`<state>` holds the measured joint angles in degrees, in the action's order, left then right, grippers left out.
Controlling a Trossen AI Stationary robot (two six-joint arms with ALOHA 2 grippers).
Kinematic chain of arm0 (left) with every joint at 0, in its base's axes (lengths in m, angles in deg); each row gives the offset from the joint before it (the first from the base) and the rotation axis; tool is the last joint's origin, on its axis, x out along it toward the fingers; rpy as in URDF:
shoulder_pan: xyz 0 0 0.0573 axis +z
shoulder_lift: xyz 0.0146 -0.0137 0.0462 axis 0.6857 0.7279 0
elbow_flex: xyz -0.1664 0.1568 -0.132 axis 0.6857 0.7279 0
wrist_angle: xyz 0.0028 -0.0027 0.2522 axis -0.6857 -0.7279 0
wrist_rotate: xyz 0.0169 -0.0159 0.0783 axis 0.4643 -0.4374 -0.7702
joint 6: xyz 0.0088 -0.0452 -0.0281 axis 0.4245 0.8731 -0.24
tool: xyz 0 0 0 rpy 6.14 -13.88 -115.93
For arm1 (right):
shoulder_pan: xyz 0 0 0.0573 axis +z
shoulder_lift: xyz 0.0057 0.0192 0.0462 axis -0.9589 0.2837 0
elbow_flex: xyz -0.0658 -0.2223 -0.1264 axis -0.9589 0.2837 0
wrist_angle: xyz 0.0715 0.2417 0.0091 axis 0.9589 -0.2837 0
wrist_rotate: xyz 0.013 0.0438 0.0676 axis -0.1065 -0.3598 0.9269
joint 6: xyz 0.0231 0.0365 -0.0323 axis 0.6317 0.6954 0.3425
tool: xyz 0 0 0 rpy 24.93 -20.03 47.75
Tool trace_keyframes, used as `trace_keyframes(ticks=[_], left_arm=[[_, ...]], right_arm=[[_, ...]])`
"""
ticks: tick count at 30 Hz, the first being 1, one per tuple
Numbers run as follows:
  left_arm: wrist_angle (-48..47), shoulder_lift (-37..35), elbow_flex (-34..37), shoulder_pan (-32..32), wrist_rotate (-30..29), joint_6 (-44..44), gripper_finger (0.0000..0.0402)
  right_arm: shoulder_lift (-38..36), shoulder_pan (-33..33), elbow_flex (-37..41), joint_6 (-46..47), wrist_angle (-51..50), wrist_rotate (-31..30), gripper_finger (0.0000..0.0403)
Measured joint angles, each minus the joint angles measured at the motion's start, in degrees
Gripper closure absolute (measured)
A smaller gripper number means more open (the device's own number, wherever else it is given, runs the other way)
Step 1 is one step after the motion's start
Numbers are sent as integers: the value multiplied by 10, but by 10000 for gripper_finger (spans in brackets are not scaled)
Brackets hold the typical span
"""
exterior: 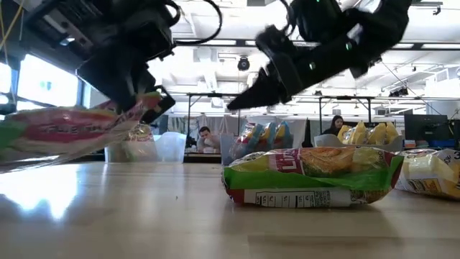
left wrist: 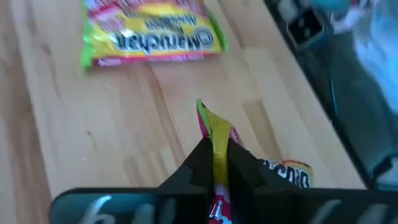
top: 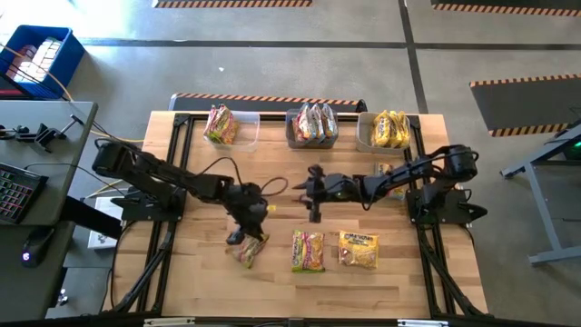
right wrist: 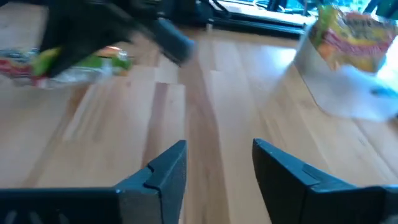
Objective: Sort Maruchan noodles
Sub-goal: Put the left green noodle pack into the transparent bin
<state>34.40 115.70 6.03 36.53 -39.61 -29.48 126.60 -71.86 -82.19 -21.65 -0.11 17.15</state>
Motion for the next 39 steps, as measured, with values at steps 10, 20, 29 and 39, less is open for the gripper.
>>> trace_keyframes(ticks=[10, 20, 29, 39], left_arm=[[97, -95, 77, 37, -150, 77, 400], [233, -203, 158, 41, -483, 213, 400], [456, -223, 194, 41, -575, 192, 400], [586, -220, 197, 41, -597, 152, 401]], right_arm=[[0, 41, -77, 62, -102, -14, 179], [10, 56, -50, 243, 19, -56, 162], [46, 71, 22, 257, 269, -142, 162], [128, 36, -26, 240, 444, -136, 162]])
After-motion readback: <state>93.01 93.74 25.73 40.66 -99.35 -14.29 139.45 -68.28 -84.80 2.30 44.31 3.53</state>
